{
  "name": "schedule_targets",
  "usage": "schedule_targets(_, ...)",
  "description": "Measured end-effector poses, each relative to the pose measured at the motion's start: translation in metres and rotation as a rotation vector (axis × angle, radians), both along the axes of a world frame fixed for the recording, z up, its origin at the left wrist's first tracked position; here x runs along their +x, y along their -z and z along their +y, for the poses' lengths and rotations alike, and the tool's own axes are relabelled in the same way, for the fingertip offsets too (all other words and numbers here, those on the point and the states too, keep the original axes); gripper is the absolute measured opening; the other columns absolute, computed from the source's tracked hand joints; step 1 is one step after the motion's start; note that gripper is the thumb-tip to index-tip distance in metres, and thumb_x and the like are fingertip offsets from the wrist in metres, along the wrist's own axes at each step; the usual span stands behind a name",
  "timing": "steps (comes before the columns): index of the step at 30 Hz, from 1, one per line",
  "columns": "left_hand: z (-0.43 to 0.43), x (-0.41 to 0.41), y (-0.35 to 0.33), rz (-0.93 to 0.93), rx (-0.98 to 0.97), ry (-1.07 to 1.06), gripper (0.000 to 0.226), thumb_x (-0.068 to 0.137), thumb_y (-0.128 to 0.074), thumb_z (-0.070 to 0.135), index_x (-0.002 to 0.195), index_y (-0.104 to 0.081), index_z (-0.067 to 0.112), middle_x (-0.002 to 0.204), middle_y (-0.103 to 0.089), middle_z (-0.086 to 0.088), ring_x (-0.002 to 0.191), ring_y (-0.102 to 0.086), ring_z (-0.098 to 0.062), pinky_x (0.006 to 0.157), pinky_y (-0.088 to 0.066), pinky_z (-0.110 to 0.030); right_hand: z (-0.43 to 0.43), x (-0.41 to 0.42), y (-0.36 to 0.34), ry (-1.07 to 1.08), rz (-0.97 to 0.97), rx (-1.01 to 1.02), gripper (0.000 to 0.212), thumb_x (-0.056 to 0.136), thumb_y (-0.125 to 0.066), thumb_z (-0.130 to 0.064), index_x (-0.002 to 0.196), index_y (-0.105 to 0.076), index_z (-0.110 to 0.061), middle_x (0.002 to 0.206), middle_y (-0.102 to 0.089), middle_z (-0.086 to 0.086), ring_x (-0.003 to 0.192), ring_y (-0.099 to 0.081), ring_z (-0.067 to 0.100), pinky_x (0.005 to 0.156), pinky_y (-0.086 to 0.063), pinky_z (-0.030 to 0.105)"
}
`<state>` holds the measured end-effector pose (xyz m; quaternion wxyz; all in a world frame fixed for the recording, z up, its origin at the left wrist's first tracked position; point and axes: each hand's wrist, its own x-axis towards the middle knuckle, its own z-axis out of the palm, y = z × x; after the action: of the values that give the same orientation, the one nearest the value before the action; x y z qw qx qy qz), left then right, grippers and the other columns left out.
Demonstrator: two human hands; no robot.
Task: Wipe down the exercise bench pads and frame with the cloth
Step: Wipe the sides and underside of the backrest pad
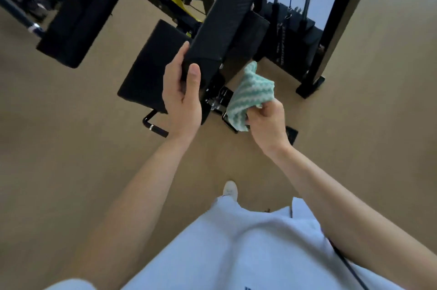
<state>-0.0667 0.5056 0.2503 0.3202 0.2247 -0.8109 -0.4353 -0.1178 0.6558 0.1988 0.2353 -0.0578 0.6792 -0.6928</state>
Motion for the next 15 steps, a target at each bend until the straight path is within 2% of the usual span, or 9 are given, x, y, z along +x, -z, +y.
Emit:
schedule_targets(2,-0.017,0.004,0.003,-0.004,-0.035,0.094,0.043,0.108,-0.051,0.032,0.149,-0.051,0.022,0.123,-0.059,0.024,0.123,-0.060,-0.025,0.107,-0.050,-0.049,-0.017,0.007,-0.015,0.154,0.065,-0.054,0.018,0.085,-0.056,-0.002,0.086,-0.066,-0.016,0.084,-0.071,-0.002,0.079,-0.070,0.015,0.073,-0.058,0.039)
schedule_targets(3,-0.026,0.005,0.005,-0.010,-0.054,0.145,0.044,0.107,-0.052,0.033,0.150,-0.051,0.021,0.120,-0.060,0.019,0.119,-0.060,-0.028,0.106,-0.050,-0.051,-0.028,0.010,-0.022,0.225,0.098,-0.079,0.012,0.084,-0.061,-0.012,0.085,-0.064,-0.023,0.084,-0.068,-0.005,0.080,-0.067,0.013,0.074,-0.056,0.035)
schedule_targets(4,-0.035,0.006,0.005,-0.009,-0.062,0.199,0.046,0.107,-0.052,0.033,0.151,-0.050,0.019,0.118,-0.061,0.013,0.116,-0.060,-0.031,0.104,-0.049,-0.054,-0.041,0.015,-0.030,0.286,0.126,-0.089,0.007,0.082,-0.063,-0.025,0.087,-0.062,-0.030,0.088,-0.066,-0.005,0.086,-0.065,0.016,0.079,-0.055,0.036)
schedule_targets(6,-0.050,0.008,0.006,0.003,-0.054,0.303,0.050,0.106,-0.054,0.034,0.151,-0.050,0.014,0.116,-0.061,0.006,0.113,-0.060,-0.035,0.102,-0.049,-0.059,-0.070,0.025,-0.040,0.368,0.175,-0.101,0.019,0.082,-0.058,-0.042,0.101,-0.057,-0.039,0.109,-0.060,-0.002,0.111,-0.056,0.026,0.099,-0.049,0.039)
schedule_targets(7,-0.056,0.008,0.006,0.009,-0.052,0.348,0.051,0.106,-0.055,0.034,0.151,-0.050,0.012,0.117,-0.061,0.006,0.115,-0.060,-0.035,0.102,-0.049,-0.060,-0.085,0.029,-0.046,0.348,0.139,-0.156,0.030,0.084,-0.056,-0.047,0.113,-0.055,-0.039,0.122,-0.056,0.000,0.124,-0.050,0.029,0.110,-0.043,0.041)
schedule_targets(9,-0.066,0.008,0.005,0.009,-0.060,0.429,0.053,0.105,-0.054,0.032,0.152,-0.048,0.008,0.121,-0.061,0.011,0.119,-0.059,-0.033,0.103,-0.049,-0.060,-0.114,0.039,-0.056,0.304,-0.014,-0.351,0.057,0.096,-0.050,-0.051,0.143,-0.045,-0.020,0.144,-0.049,0.015,0.140,-0.043,0.030,0.122,-0.033,0.046)
schedule_targets(11,-0.072,0.009,0.005,0.003,-0.065,0.468,0.053,0.105,-0.053,0.029,0.153,-0.047,0.007,0.125,-0.060,0.015,0.123,-0.059,-0.030,0.106,-0.049,-0.058,-0.128,0.043,-0.059,0.324,-0.117,-0.516,0.062,0.106,-0.032,-0.049,0.147,-0.038,-0.003,0.144,-0.051,0.021,0.139,-0.047,0.029,0.122,-0.035,0.044)
schedule_targets(13,-0.077,0.010,0.006,-0.014,-0.056,0.489,0.054,0.106,-0.053,0.030,0.154,-0.045,0.008,0.128,-0.059,0.015,0.127,-0.057,-0.030,0.108,-0.048,-0.058,-0.133,0.046,-0.055,0.380,-0.241,-0.624,0.058,0.108,-0.019,-0.046,0.147,-0.038,-0.007,0.145,-0.052,0.014,0.139,-0.047,0.024,0.121,-0.035,0.038)
schedule_targets(15,-0.077,0.011,0.007,-0.030,-0.043,0.481,0.054,0.106,-0.052,0.031,0.155,-0.045,0.009,0.129,-0.058,0.014,0.128,-0.056,-0.029,0.109,-0.048,-0.057,-0.137,0.051,-0.036,0.412,-0.399,-0.681,0.062,0.106,-0.024,-0.049,0.156,-0.031,-0.013,0.161,-0.038,0.008,0.151,-0.032,0.022,0.127,-0.023,0.036)
